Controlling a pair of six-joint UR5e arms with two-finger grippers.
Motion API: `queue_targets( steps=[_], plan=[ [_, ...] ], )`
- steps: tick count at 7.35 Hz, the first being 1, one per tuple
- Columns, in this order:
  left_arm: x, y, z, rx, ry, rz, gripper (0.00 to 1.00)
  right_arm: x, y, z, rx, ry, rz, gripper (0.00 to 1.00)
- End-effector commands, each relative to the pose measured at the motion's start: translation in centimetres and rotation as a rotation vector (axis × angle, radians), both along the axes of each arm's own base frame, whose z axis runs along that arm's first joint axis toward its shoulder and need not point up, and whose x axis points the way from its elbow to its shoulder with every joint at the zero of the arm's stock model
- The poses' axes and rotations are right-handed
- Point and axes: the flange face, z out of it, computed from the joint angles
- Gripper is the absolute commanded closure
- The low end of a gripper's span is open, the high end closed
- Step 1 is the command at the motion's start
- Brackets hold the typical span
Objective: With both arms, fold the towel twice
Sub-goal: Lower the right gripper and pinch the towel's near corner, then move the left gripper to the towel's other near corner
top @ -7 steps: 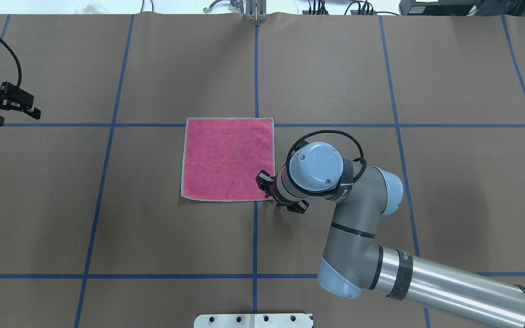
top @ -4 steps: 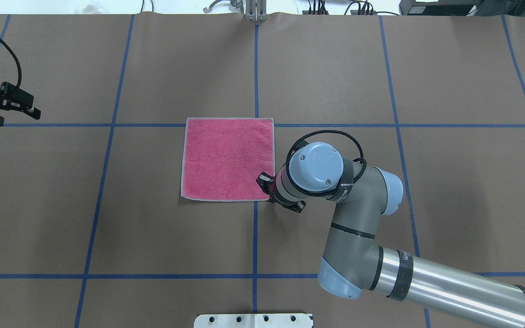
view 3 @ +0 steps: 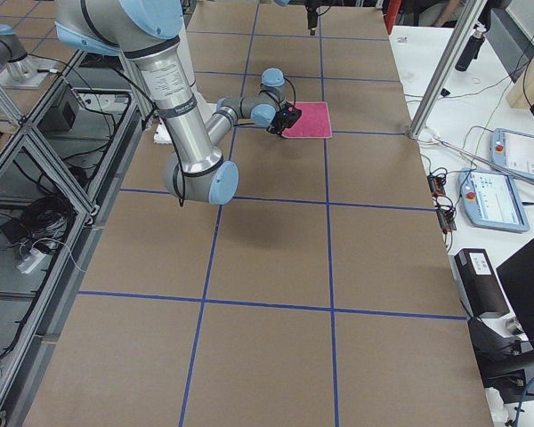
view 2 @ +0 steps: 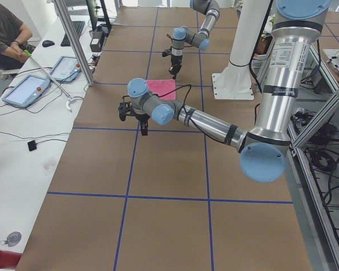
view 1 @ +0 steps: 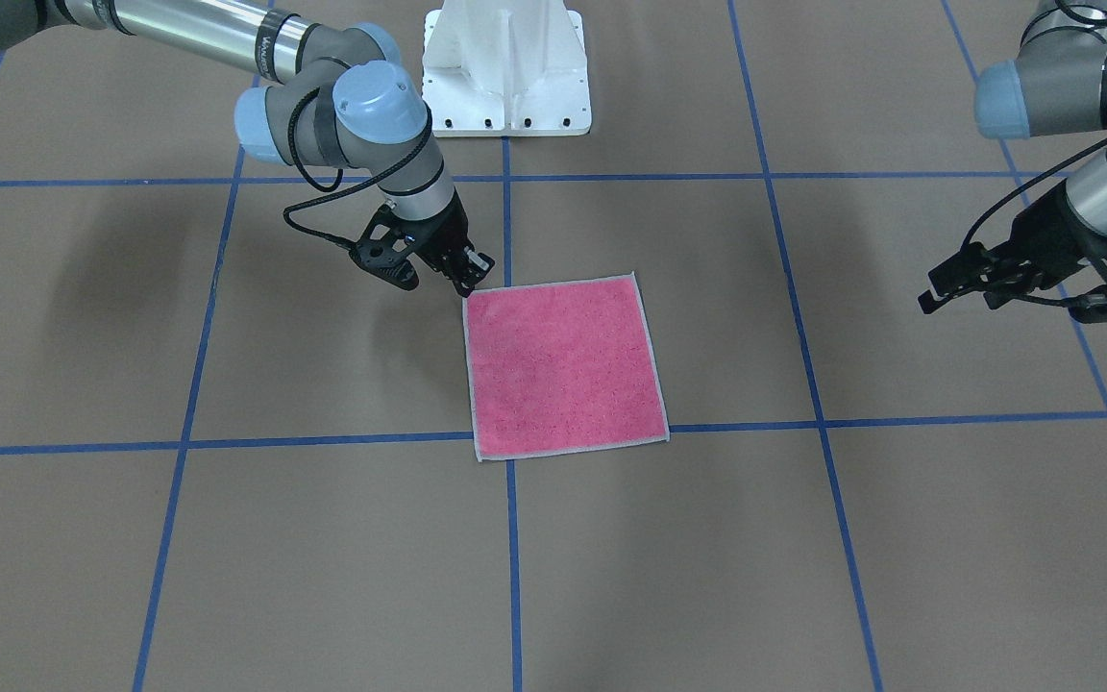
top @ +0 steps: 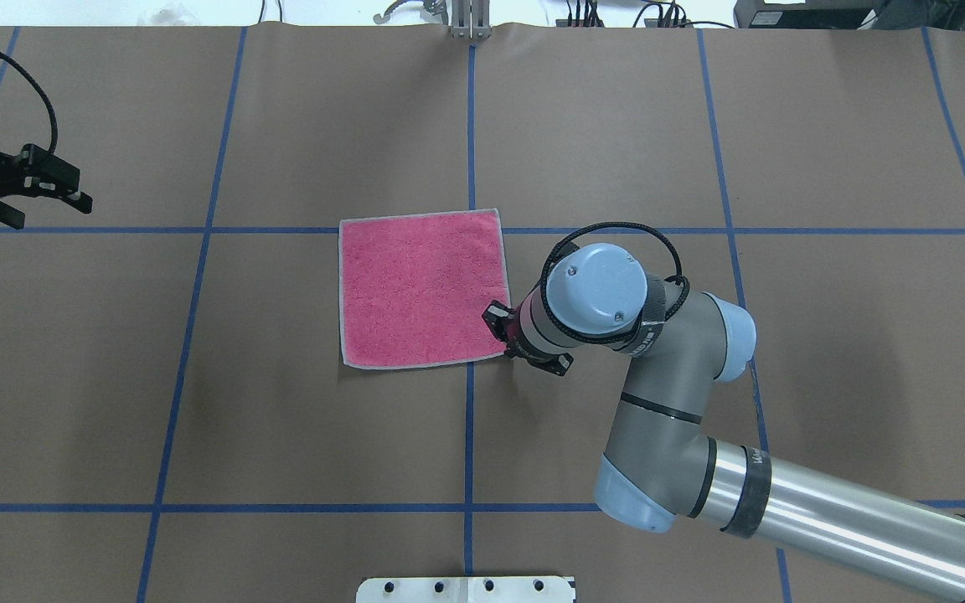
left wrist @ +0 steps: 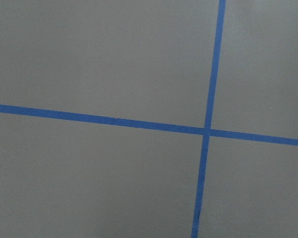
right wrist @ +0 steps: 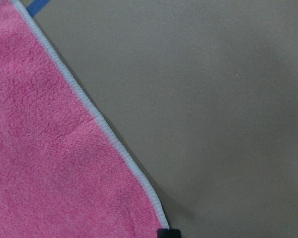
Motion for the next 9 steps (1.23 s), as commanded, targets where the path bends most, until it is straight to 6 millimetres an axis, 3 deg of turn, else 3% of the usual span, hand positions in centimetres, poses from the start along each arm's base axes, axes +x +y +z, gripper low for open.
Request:
queue_targets(
  steps=[1, 2, 4, 5, 6, 8, 9],
  plan=[
    [3.8, -0.7, -3.7, -0.044, 0.022, -0.026, 0.0, 2.7, 0.3, 0.8, 0.004, -0.009, 0.003, 1.0],
    [7.2, -0.7, -5.9, -0.072, 0.008, -0.069, 0.0, 3.7, 0.7, 0.8, 0.005, -0.015, 0.005, 1.0],
    [11.1, -0.2, -10.2, -0.111, 0.04, -0.098, 0.0, 4.7, 1.4, 1.2, 0.002, -0.018, 0.007, 1.0],
    [14.0, 0.8, -12.2, -0.125, 0.046, -0.113, 0.0, 5.6, 2.9, 1.7, 0.002, -0.022, -0.006, 1.0],
    [16.5, 1.9, -13.5, -0.147, 0.049, -0.121, 0.0, 5.8, 4.2, 2.1, 0.0, -0.024, -0.02, 1.0],
    [22.6, 5.5, -18.5, -0.225, 0.085, -0.181, 0.01, 5.3, 6.1, 1.3, -0.02, -0.024, -0.04, 1.0],
    [25.1, 7.9, -19.2, -0.202, 0.077, -0.2, 0.01, 5.5, 6.2, 1.1, -0.028, -0.022, -0.037, 1.0]
  ],
)
